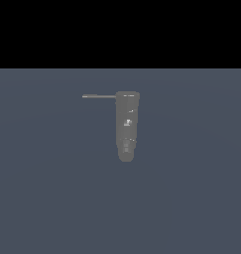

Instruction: Turn on the faucet by rotating a designated handle.

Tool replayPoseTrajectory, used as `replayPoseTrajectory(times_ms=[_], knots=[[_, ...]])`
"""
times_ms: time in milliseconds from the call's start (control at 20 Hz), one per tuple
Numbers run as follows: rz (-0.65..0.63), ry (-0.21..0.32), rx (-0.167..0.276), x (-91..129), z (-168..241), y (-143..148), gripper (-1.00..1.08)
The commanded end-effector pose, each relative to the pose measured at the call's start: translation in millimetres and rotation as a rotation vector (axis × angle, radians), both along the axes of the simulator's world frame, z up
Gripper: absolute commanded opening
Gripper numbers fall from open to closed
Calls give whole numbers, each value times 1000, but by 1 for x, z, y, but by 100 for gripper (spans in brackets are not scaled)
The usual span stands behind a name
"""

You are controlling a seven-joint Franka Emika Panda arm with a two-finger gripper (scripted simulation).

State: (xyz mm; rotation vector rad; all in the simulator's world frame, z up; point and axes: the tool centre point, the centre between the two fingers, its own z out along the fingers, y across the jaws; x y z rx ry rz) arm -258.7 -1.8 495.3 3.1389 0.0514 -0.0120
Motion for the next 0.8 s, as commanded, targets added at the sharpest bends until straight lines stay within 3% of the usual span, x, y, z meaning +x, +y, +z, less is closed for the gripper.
replayPoseTrajectory(times_ms=[0, 750], knots=[[0, 0, 0, 0, 0, 0, -100], [-118, 0, 0, 12, -21, 25, -100]])
